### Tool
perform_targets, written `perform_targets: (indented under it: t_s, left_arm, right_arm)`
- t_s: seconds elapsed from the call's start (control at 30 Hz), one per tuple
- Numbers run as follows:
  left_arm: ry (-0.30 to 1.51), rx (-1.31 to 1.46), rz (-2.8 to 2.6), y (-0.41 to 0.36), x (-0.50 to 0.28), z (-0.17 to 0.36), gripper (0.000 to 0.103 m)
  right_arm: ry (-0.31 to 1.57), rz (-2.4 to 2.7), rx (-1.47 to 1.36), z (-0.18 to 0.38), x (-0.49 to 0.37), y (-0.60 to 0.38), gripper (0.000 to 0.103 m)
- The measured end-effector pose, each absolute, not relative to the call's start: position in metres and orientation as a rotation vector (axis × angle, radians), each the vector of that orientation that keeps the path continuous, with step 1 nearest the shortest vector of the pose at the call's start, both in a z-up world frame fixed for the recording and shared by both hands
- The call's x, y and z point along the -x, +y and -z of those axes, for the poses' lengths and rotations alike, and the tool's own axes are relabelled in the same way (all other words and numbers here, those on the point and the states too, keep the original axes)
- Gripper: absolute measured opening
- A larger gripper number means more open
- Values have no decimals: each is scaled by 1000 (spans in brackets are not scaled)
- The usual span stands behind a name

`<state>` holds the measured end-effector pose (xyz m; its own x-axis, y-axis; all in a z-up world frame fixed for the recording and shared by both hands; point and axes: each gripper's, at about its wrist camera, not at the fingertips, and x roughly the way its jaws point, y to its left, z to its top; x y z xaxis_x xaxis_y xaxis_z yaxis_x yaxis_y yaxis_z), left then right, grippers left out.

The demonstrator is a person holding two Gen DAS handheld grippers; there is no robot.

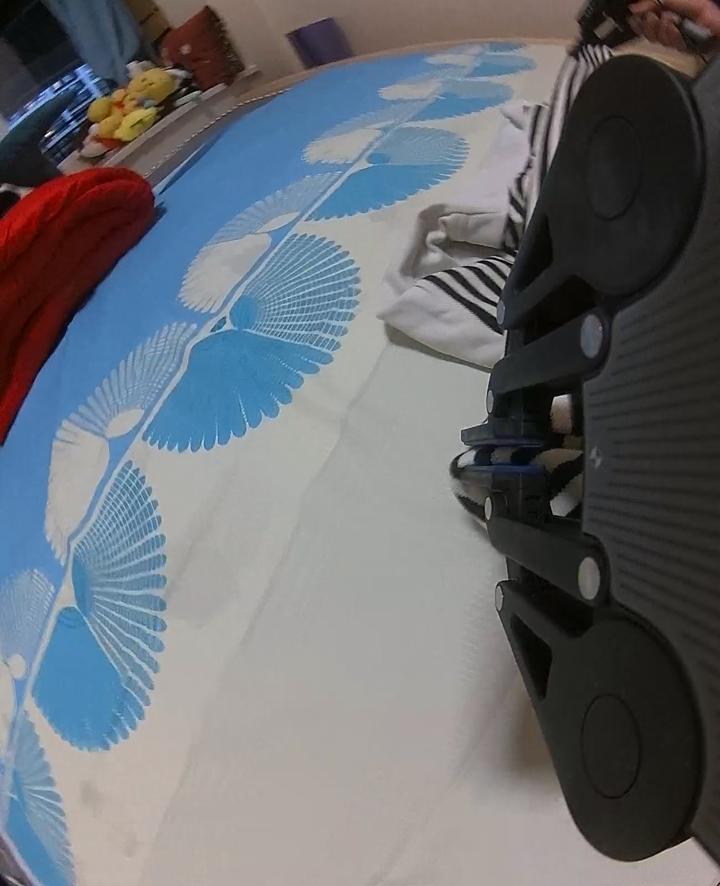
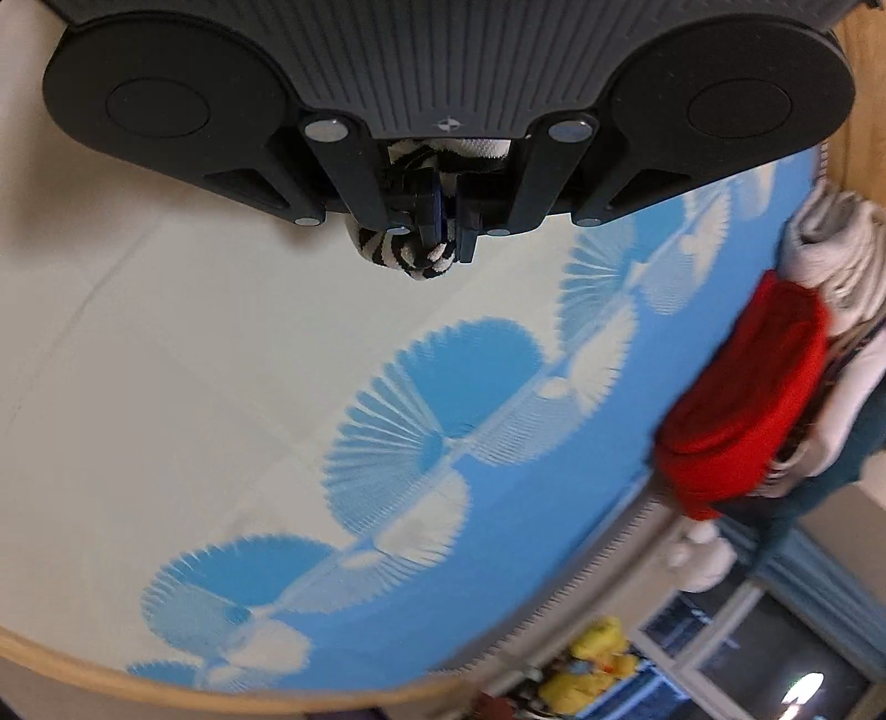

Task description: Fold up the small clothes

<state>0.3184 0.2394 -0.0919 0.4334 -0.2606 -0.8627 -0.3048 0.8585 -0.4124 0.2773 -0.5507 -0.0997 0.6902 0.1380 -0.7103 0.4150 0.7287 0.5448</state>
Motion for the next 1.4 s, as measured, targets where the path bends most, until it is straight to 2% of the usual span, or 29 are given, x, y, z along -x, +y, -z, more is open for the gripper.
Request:
perform_targets:
  t_s: [0.03, 0.1, 0.2, 0.23, 0.27, 0.3, 0.33, 0.47, 0.53, 0.67, 0.77, 0.87, 0.97, 1.03, 1.1, 1.13, 1.33, 1.4]
  left_arm:
    - [1137, 580, -53, 242, -318, 93, 9]
    - [1137, 636, -81, 251, -318, 95, 34]
    - [1111, 706, -72, 258, -312, 91, 39]
    - [1098, 716, -57, 259, -308, 88, 39]
    - [1089, 720, -40, 259, -306, 84, 44]
    - [1079, 724, -15, 259, -302, 81, 47]
    - [1070, 724, 4, 258, -300, 78, 48]
    - [1066, 678, 101, 247, -290, 67, 48]
    - [1120, 621, 160, 234, -288, 70, 50]
    - [1231, 509, 200, 208, -290, 83, 50]
    - [1272, 499, 189, 202, -292, 92, 50]
    - [1273, 505, 189, 202, -290, 91, 50]
    - [1290, 491, 259, 195, -290, 92, 50]
    - [1316, 458, 322, 181, -289, 96, 57]
    - [1339, 427, 340, 168, -290, 102, 71]
    - [1348, 431, 337, 165, -292, 105, 73]
    - [1285, 620, 251, 178, -306, 112, 72]
    - [1274, 644, 203, 181, -310, 113, 61]
  right_arm:
    - [818, 194, -782, 106, -278, -554, 5]
    - [837, 240, -824, 115, -280, -559, 7]
    - [797, 226, -846, 115, -274, -561, 8]
    - [785, 222, -834, 113, -272, -561, 15]
    - [772, 229, -814, 111, -268, -561, 23]
    - [749, 262, -789, 107, -261, -563, 43]
    - [722, 295, -777, 103, -255, -566, 55]
    - [620, 309, -836, 96, -230, -586, 52]
    - [639, 193, -827, 95, -230, -580, 52]
    - [886, -128, -788, 116, -248, -536, 52]
    - [1090, -180, -745, 142, -260, -505, 53]
    - [1150, -159, -661, 152, -270, -488, 53]
    - [1149, -162, -695, 157, -278, -486, 53]
    - [1136, -163, -716, 157, -282, -487, 54]
    - [1124, -161, -744, 157, -288, -490, 56]
    - [1122, -156, -754, 157, -291, -490, 57]
    - [1123, -107, -775, 162, -294, -492, 62]
    - [1121, -103, -787, 164, -296, -492, 62]
